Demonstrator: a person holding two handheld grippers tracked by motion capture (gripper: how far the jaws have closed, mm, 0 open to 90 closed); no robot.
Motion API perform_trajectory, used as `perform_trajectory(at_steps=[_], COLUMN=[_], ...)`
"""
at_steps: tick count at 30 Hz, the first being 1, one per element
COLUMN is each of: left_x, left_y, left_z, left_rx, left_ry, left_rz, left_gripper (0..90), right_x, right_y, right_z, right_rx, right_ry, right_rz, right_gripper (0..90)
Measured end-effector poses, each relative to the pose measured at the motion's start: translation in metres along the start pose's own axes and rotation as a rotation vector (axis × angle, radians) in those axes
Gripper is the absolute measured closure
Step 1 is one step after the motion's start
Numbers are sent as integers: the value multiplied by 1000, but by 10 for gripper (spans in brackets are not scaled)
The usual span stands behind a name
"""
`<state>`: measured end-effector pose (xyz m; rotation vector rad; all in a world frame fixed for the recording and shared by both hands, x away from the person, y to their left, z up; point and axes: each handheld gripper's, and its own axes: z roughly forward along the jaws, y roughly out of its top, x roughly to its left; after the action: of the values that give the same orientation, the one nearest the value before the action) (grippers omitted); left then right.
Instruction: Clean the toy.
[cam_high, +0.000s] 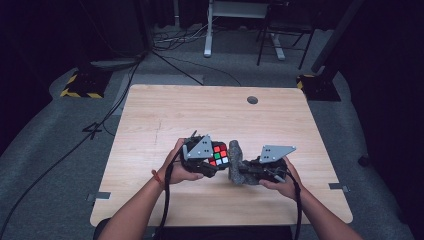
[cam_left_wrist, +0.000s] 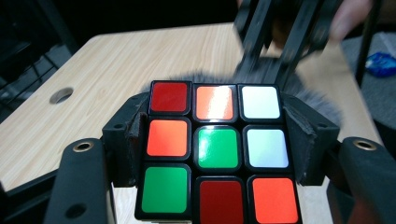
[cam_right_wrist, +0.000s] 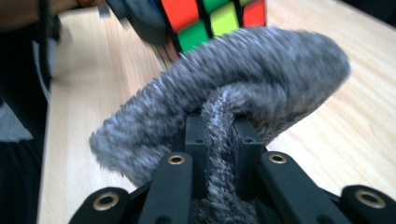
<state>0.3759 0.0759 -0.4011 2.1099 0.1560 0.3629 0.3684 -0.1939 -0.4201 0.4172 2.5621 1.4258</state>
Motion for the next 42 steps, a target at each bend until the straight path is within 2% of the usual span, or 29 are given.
perform_trajectory(at_steps=[3, 7, 9, 12, 13, 16, 18, 22, 25, 31, 32, 33, 36, 39, 42], left_x=[-4, -11, -15, -17, -17, -15, -14, -13, -14, -16, -17, -17, -20, -20, -18], left_y=[-1, 1, 2, 4, 4, 5, 6, 5, 4, 1, 1, 1, 2, 3, 6], left_z=[8, 19, 21, 21, 21, 15, 11, 12, 16, 27, 28, 29, 27, 23, 15], left_rx=[20, 35, 41, 47, 45, 18, 7, 23, 39, 98, 99, 102, 94, 84, 36], left_ry=[-31, -64, -85, -78, -79, -78, -71, -60, -68, -60, -64, -73, -75, -66, -67], left_rz=[8, 18, 20, 35, 29, 27, 28, 34, 31, 52, 50, 53, 62, 69, 53], left_gripper=[339, 339, 339, 338, 338, 339, 339, 338, 338, 338, 338, 338, 338, 338, 338], right_x=[3, 6, 5, 1, -1, -3, -4, -6, 1, 5, 5, 6, 6, 2, -1], right_y=[6, 8, 7, 6, 4, 0, -2, -4, 1, 6, 7, 8, 7, 4, 0], right_z=[-6, -7, -8, -5, -3, 2, 4, 6, 2, -6, -7, -7, -5, -4, -1], right_rx=[-52, -57, -65, -58, -49, -12, 10, 16, -6, -86, -93, -88, -71, -53, -8], right_ry=[13, 0, -13, -27, -23, -33, -23, -15, -21, 16, 25, 14, -16, -30, -46], right_rz=[-11, -44, -43, -33, -26, -20, -10, -2, -33, -39, -43, -54, -64, -46, -38], right_gripper=[803, 803, 803, 803, 803, 804, 803, 804, 804, 803, 803, 804, 804, 804, 804])
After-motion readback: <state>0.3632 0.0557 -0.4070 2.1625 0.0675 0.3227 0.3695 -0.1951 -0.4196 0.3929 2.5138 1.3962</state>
